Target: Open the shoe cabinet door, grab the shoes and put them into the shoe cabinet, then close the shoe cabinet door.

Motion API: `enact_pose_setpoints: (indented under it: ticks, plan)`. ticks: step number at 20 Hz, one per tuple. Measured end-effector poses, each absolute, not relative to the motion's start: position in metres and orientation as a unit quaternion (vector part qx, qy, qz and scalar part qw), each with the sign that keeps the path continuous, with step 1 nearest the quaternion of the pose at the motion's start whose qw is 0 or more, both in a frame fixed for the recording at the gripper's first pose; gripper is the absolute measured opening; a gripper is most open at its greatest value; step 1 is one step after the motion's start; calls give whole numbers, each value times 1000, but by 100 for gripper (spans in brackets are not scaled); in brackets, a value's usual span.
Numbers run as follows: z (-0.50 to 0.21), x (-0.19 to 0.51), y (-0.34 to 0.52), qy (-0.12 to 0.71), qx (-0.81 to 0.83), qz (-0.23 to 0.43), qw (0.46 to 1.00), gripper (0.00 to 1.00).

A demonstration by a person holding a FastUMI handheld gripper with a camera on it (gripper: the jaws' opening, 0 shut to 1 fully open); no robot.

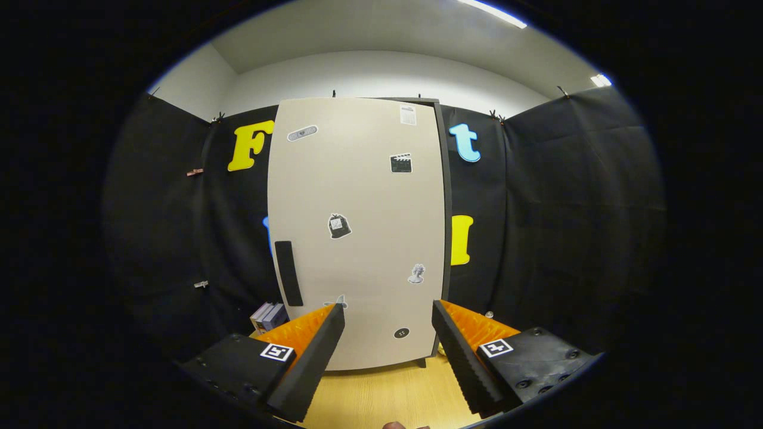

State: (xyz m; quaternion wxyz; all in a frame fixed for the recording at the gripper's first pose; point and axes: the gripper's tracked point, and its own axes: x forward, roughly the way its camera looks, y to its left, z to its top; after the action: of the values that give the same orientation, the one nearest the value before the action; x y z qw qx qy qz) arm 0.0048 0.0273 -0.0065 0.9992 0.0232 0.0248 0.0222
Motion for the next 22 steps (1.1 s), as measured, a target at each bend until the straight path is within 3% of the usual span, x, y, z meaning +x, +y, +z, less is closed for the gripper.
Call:
enact_pose_setpoints:
  ticks: [22]
  plan:
    - [-12, 8, 23, 30, 22, 17, 999, 97]
